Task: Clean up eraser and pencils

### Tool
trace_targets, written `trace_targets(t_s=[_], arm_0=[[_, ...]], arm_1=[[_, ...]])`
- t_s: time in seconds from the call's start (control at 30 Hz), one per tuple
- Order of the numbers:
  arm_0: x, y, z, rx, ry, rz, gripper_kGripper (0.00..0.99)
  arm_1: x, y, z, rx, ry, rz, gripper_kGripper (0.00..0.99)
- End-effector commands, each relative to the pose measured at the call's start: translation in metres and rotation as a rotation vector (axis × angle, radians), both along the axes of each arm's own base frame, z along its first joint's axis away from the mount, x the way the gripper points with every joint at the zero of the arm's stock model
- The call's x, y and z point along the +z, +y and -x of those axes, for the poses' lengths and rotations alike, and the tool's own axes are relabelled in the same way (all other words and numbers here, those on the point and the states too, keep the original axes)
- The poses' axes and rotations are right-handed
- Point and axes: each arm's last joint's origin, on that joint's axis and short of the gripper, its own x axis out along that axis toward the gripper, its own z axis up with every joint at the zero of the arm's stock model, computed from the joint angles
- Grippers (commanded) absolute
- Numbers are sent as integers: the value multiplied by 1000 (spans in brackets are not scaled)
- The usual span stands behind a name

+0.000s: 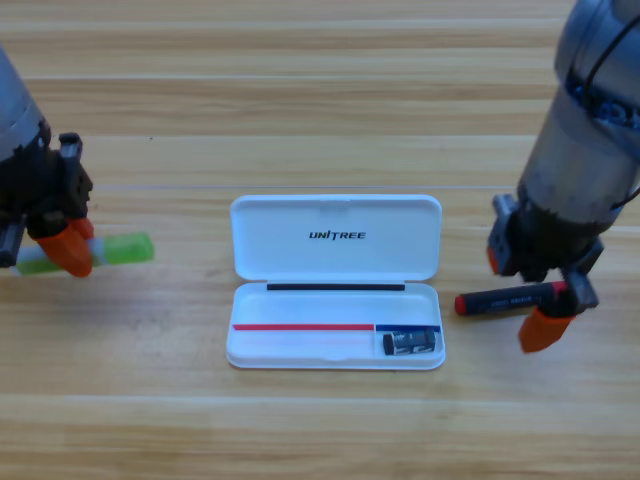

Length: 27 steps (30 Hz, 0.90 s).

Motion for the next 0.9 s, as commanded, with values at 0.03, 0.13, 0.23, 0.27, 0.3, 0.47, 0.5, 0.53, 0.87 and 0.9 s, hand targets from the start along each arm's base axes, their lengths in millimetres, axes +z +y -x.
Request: trace_targets(t_s=[0.03,0.13,0.23,0.27,0.3,0.47,0.5,0.53,0.87,0.9], arm_0=[[2,-1,5,-14,8,7,0],[2,-4,6,-21,8,7,0],[2,-7,8,-28,7,4,0],[2,-8,8,-28,6,3,0],[2,-9,9,-30,5,5,0],[0,-13,9,-36,10,1,0],[1,-14,10,-35,8,1,0],[1,-15,10,-37,9,1,0],[5,-38,14,-83,-6,22,0],[7,-42,15,-89,-12,27,0]], arm_1=[[-58,-17,-54,-83,23,68,851],[-72,-15,-65,-77,19,69,850],[-82,-14,-71,-72,25,76,839],[-84,-12,-73,-71,28,78,839],[-86,-12,-75,-71,27,79,838],[-98,-11,-86,-73,13,94,811],[-101,-11,-88,-71,14,100,807],[-103,-11,-89,-68,15,103,765],[-112,-18,-92,-36,44,125,0],[-111,-19,-92,-39,48,125,0]])
